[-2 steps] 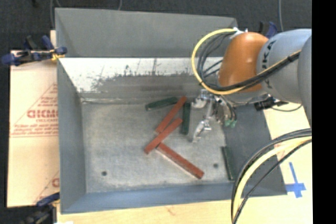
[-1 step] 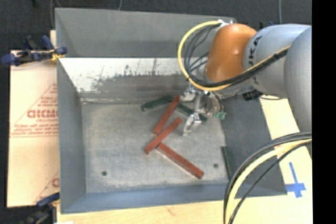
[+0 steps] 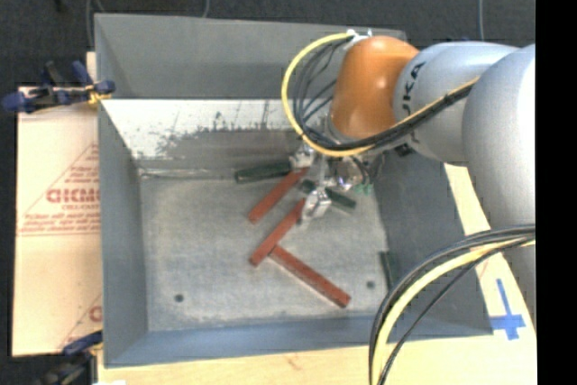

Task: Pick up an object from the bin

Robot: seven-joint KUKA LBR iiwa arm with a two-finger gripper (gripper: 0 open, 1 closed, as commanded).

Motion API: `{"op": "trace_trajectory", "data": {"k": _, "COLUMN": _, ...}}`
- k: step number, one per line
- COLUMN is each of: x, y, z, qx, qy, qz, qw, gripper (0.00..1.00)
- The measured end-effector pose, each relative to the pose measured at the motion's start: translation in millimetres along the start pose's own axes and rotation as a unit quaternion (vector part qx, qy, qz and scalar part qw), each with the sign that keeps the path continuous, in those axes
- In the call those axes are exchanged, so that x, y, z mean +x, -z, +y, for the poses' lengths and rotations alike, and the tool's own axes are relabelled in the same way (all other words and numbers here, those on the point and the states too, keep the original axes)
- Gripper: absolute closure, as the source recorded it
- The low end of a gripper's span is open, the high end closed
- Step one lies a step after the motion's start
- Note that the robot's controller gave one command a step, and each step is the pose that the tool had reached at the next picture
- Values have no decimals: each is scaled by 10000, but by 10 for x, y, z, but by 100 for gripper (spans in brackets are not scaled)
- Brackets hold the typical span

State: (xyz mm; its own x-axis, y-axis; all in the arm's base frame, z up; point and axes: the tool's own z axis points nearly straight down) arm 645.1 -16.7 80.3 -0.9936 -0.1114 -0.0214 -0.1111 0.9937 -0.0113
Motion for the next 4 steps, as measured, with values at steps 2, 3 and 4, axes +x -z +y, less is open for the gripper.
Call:
{"op": "trace_trajectory", "data": {"k": 2, "x": 146, "y": 10, "z": 2, "qx": -63, "qy": 31, "qz": 220, "qw": 9997, "gripper": 0}}
{"op": "trace_trajectory", "data": {"k": 3, "x": 143, "y": 11, "z": 2, "qx": -61, "qy": 35, "qz": 213, "qw": 9997, "gripper": 0}}
{"op": "trace_trajectory", "data": {"k": 4, "x": 143, "y": 11, "z": 2, "qx": -60, "qy": 38, "qz": 213, "qw": 9997, "gripper": 0}}
